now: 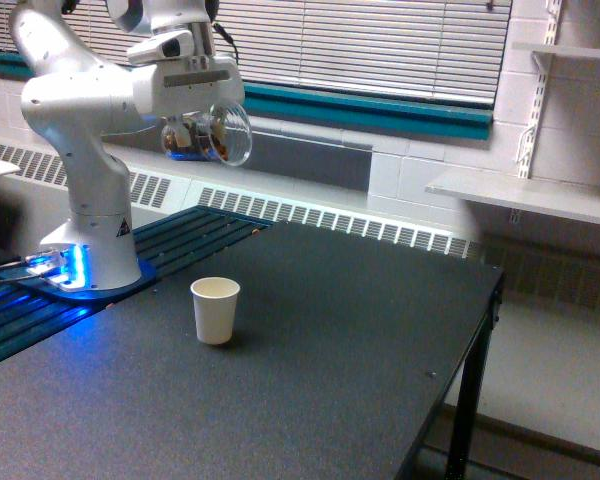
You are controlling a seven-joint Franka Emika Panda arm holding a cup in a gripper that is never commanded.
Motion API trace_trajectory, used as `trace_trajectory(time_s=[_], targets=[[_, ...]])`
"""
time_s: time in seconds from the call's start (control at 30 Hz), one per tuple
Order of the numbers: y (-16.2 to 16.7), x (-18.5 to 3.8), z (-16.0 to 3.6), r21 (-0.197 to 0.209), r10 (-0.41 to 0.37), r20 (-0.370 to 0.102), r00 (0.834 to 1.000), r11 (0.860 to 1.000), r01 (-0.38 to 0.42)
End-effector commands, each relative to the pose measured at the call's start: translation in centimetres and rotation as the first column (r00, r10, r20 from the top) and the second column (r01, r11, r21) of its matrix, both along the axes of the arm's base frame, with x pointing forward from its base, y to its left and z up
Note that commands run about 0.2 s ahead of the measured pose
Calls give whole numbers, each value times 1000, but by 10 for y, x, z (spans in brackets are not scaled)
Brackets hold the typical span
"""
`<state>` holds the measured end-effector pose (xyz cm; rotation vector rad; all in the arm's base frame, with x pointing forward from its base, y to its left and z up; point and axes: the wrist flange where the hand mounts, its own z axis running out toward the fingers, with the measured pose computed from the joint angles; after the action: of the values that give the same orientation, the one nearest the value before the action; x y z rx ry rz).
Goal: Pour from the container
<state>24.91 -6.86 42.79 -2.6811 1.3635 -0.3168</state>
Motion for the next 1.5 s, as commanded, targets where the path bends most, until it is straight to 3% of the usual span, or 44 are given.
trace_trajectory(time_s=[0.03, 0.67, 1.5], targets=[[-1, -6, -16, 9, 0, -45, 999, 1000, 1], [-5, 0, -36, 19, 2, -115, 993, 1000, 0], [-7, -4, -45, 24, -8, -175, 985, 1000, 12]])
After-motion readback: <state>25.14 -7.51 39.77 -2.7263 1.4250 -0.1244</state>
